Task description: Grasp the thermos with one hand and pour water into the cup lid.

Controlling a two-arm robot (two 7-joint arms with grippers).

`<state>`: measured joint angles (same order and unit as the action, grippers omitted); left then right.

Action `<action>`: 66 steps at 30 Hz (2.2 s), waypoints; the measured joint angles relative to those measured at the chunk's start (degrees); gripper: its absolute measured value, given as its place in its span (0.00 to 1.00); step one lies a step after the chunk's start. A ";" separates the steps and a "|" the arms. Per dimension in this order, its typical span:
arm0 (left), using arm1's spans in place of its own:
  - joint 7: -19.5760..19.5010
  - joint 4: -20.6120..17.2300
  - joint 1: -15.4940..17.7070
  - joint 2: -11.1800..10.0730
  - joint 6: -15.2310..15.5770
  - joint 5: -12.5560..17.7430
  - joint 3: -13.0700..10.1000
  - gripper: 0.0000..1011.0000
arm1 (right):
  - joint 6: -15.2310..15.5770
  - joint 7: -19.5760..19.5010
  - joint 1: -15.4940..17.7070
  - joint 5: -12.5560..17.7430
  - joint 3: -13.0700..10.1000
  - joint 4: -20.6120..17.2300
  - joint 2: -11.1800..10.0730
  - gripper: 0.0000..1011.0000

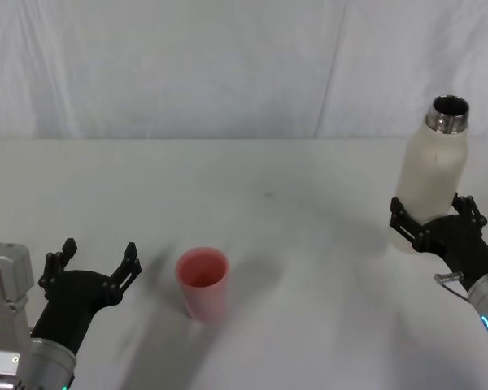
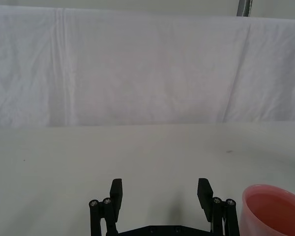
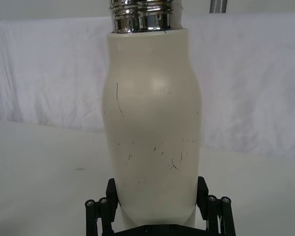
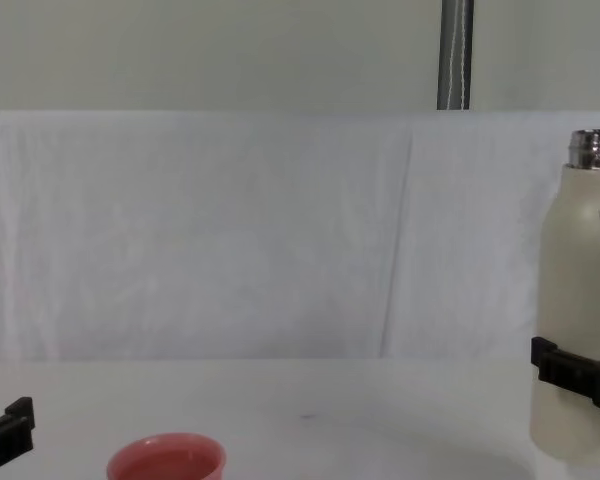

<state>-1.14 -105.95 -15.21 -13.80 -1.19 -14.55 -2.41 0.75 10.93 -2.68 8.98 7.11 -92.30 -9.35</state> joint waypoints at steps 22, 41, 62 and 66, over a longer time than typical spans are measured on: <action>0.00 0.00 0.00 0.00 0.00 0.00 0.00 0.99 | -2.53 -0.39 -4.11 0.62 1.73 7.91 1.30 0.95; 0.00 0.00 0.00 0.00 0.00 0.00 0.00 0.99 | -4.64 0.43 -10.26 -0.79 2.80 16.27 1.63 0.95; 0.00 0.00 0.00 0.00 0.00 0.00 0.00 0.99 | -4.30 0.10 -11.72 -0.44 2.69 18.60 2.44 0.95; 0.00 0.00 0.00 0.00 0.00 0.00 0.00 0.99 | -4.17 0.10 -11.75 -0.67 2.79 18.60 2.34 0.95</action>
<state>-1.14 -105.95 -15.21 -13.80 -1.19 -14.54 -2.41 -3.42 11.02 -14.42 8.31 9.90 -73.70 -7.02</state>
